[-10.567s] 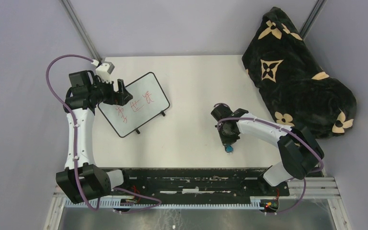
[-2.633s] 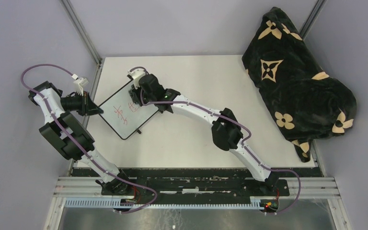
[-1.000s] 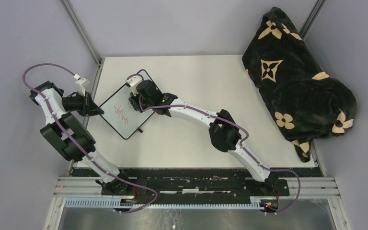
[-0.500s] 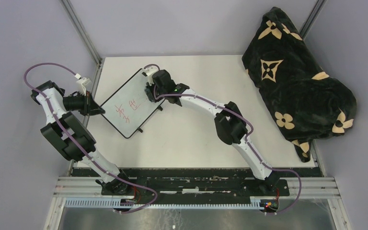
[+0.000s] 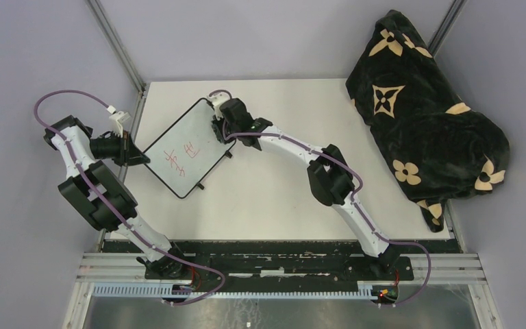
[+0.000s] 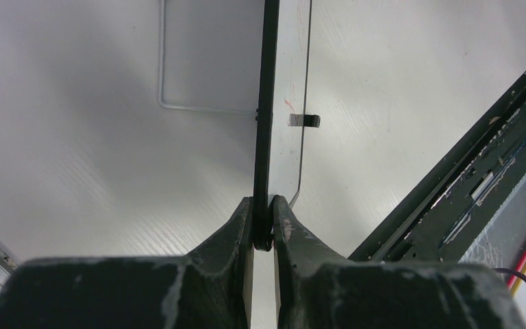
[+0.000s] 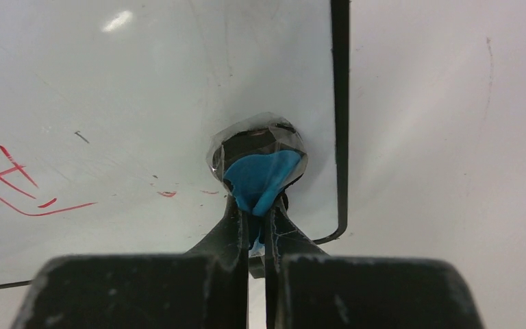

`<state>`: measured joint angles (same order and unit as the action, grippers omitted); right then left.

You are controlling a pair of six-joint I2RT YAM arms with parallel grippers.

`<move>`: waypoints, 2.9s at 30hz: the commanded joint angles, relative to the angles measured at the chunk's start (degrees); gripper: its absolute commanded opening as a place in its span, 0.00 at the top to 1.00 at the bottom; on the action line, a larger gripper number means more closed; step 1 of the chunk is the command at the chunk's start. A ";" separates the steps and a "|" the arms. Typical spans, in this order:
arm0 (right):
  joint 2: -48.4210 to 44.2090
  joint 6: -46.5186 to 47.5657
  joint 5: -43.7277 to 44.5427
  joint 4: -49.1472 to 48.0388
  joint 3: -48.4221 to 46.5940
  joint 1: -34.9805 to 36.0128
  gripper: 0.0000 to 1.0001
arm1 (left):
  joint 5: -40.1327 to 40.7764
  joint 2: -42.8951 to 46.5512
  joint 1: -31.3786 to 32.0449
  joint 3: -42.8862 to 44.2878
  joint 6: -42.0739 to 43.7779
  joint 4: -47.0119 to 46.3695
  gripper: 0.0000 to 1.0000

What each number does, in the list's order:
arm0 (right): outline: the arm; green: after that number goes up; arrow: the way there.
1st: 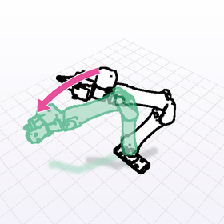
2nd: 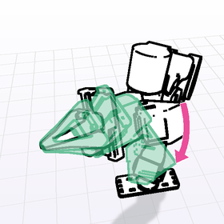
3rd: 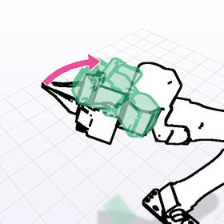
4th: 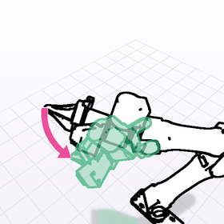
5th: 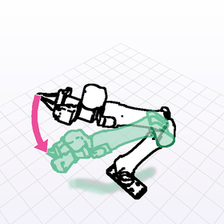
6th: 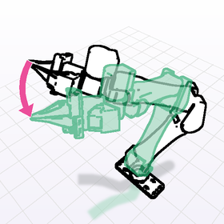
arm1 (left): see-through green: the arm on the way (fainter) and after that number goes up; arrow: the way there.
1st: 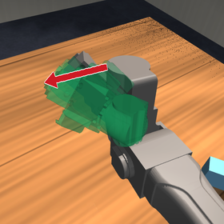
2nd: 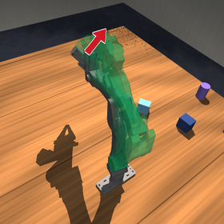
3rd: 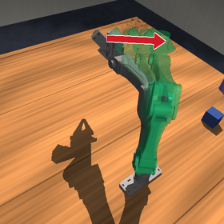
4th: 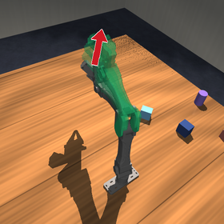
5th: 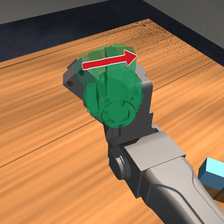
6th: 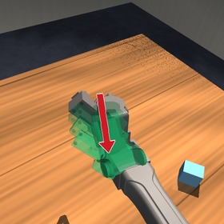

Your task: Erase the whiteboard

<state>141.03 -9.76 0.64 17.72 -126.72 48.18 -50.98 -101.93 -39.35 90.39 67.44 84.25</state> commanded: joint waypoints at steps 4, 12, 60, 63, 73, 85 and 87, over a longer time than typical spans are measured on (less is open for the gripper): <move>-0.32 -1.53 -0.44 -1.27 -3.08 6.14 0.99 | 4.14 1.73 0.68 -1.06 1.82 -0.56 0.97; 0.65 -3.09 -2.08 -2.42 -4.68 9.53 0.99 | 4.49 2.09 1.01 -1.52 1.82 -0.58 0.97; 0.32 -2.41 -0.97 -2.50 -4.30 13.82 0.99 | 5.10 3.27 3.00 -2.97 0.81 -0.55 0.97; 0.79 -1.86 0.39 -1.95 -3.99 12.64 0.99 | 5.17 3.39 3.05 -3.05 0.84 -0.58 0.97; 0.74 -0.20 3.40 -0.93 -0.51 7.44 0.99 | 5.78 3.62 3.14 -2.86 1.07 -0.57 0.97; -0.64 1.27 5.75 -0.68 1.53 -1.68 0.99 | 5.89 3.49 3.14 -2.76 0.94 -0.57 0.97; -0.37 1.29 5.77 -0.68 1.25 -2.61 0.99 | 5.81 3.45 3.16 -2.77 0.85 -0.55 0.97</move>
<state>141.01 -9.89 -0.16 18.13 -125.75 51.07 -50.13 -99.57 -36.53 88.44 67.35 82.65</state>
